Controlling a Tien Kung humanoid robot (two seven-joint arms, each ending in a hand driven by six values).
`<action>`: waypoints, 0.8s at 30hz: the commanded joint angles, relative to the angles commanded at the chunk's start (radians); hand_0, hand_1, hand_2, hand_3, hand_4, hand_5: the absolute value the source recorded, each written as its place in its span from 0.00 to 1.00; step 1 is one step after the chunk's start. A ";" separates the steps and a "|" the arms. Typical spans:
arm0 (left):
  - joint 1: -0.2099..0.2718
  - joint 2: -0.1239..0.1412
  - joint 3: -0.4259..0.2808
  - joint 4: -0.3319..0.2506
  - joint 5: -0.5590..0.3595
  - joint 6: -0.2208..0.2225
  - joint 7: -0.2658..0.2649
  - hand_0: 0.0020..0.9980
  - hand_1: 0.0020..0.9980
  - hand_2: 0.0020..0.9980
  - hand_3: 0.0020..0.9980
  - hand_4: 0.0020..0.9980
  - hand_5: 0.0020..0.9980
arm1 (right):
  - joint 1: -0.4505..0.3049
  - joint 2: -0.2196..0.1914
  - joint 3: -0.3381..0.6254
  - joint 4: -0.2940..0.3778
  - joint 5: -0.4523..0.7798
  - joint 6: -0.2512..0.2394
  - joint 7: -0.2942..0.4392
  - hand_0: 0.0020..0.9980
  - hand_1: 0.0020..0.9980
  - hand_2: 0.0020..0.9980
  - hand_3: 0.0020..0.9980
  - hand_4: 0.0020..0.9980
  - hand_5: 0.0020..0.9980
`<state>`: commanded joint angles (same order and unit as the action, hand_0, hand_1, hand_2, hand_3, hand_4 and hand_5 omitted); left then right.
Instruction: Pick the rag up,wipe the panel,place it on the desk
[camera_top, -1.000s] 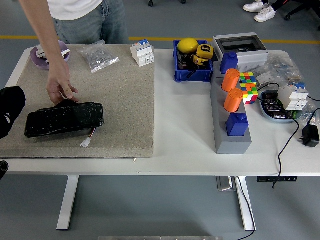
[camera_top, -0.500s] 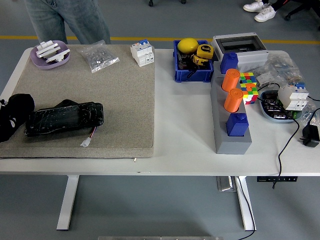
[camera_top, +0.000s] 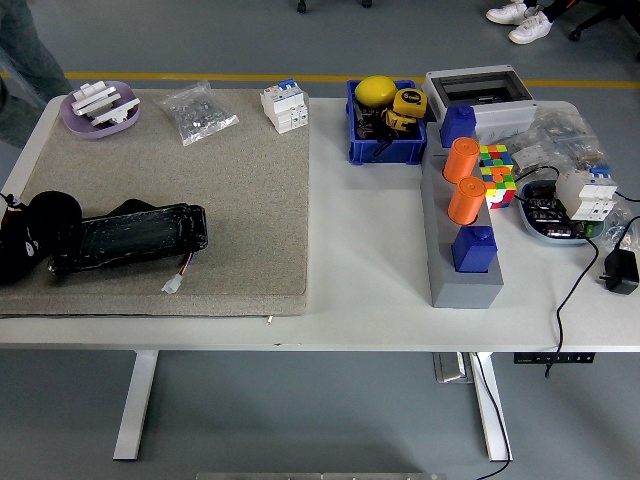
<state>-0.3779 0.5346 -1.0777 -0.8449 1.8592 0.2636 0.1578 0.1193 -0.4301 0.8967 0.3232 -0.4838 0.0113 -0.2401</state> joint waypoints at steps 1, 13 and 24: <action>0.001 0.000 -0.001 -0.001 0.003 0.001 0.002 0.66 0.82 0.81 0.64 0.78 0.00 | 0.000 0.000 0.000 0.000 0.000 0.000 0.000 0.79 0.70 0.71 0.69 1.00 0.74; 0.030 0.004 -0.092 -0.094 0.058 0.002 0.064 0.67 0.83 0.81 0.67 0.81 0.00 | -0.004 -0.001 0.002 -0.001 -0.003 -0.001 0.000 0.79 0.70 0.71 0.69 1.00 0.73; 0.120 0.023 -0.272 -0.296 -0.070 -0.056 0.038 0.60 0.76 0.77 0.65 0.79 0.00 | -0.006 -0.001 0.000 -0.001 -0.009 -0.003 -0.001 0.79 0.70 0.71 0.69 1.00 0.73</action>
<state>-0.2575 0.5573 -1.3495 -1.1407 1.7895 0.2080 0.1960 0.1131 -0.4315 0.8964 0.3219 -0.4929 0.0078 -0.2408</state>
